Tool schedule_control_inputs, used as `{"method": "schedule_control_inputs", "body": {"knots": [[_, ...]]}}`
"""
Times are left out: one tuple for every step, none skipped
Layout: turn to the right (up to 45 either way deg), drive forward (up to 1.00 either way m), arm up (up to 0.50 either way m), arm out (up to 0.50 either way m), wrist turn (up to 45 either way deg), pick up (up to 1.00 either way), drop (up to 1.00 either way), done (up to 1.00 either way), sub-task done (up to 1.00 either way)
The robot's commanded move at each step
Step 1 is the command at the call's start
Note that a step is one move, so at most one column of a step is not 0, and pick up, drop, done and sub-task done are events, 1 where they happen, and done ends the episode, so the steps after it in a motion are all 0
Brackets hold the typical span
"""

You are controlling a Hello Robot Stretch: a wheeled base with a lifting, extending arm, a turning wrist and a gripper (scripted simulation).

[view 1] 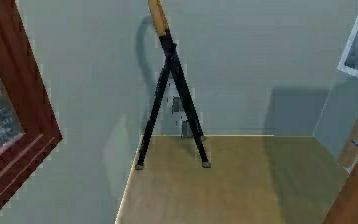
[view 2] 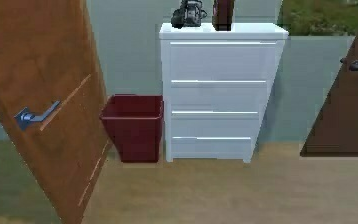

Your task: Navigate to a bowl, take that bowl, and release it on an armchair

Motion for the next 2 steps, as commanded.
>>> {"method": "schedule_control_inputs", "body": {"knots": [[45.0,0.00,0.00,0.00,0.0,0.00,0.00,0.00,0.00],[45.0,0.00,0.00,0.00,0.0,0.00,0.00,0.00,0.00]]}}
